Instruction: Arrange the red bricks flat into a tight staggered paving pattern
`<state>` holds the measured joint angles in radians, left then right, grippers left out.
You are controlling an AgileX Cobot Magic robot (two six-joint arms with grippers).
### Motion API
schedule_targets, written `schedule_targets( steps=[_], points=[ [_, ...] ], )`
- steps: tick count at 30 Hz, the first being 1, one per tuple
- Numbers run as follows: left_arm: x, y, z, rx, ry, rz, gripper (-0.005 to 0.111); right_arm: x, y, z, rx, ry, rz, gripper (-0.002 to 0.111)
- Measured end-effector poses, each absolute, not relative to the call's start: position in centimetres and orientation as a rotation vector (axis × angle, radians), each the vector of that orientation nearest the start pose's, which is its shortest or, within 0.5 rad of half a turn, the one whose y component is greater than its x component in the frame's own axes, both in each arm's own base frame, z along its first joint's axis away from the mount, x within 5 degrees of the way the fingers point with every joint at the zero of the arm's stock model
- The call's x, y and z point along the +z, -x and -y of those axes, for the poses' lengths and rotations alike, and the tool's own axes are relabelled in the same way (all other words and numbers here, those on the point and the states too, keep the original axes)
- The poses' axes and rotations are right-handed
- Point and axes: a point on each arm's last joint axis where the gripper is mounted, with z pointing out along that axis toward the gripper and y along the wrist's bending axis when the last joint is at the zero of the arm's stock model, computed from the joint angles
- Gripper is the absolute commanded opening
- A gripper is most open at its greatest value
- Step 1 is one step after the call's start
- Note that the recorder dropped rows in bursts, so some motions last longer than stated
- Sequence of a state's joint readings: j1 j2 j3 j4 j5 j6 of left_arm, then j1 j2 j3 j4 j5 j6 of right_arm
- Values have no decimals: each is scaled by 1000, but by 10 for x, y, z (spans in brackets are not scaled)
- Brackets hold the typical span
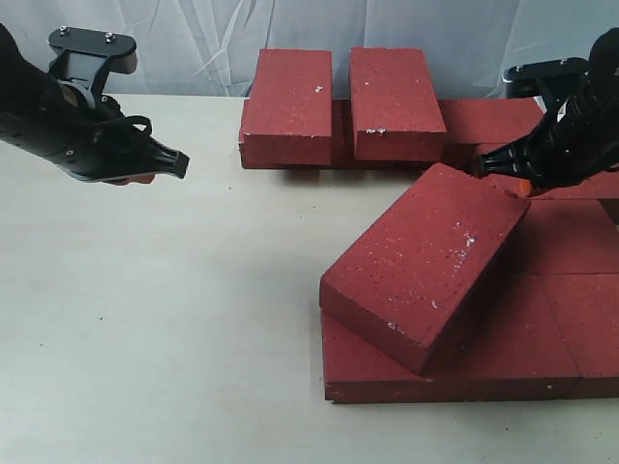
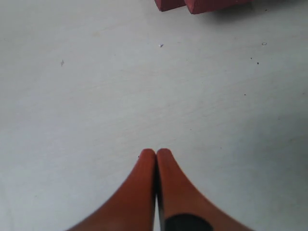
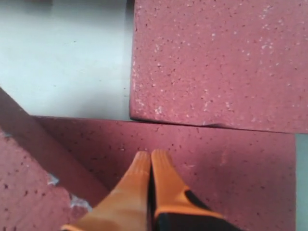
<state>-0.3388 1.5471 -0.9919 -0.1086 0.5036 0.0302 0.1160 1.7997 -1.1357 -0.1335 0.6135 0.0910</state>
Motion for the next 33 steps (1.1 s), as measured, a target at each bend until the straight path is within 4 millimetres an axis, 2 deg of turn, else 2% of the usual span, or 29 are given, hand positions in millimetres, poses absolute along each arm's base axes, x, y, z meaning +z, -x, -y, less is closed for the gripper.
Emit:
schedule_targets(
  steps=[4, 17, 22, 33],
  points=[
    [238, -297, 110, -224, -369, -2527, 0, 183, -356, -38, -17, 123, -2771, -1],
    [238, -297, 110, -224, -369, -2526, 0, 181, -342, -54, 39, 262, -2909, -1],
    [238, -297, 110, -224, -369, -2526, 0, 182, -335, -72, 35, 372, -2952, -1],
    [238, -298, 110, -225, -369, -2524, 0, 191, -312, -132, 76, 645, -3010, -1]
  ],
)
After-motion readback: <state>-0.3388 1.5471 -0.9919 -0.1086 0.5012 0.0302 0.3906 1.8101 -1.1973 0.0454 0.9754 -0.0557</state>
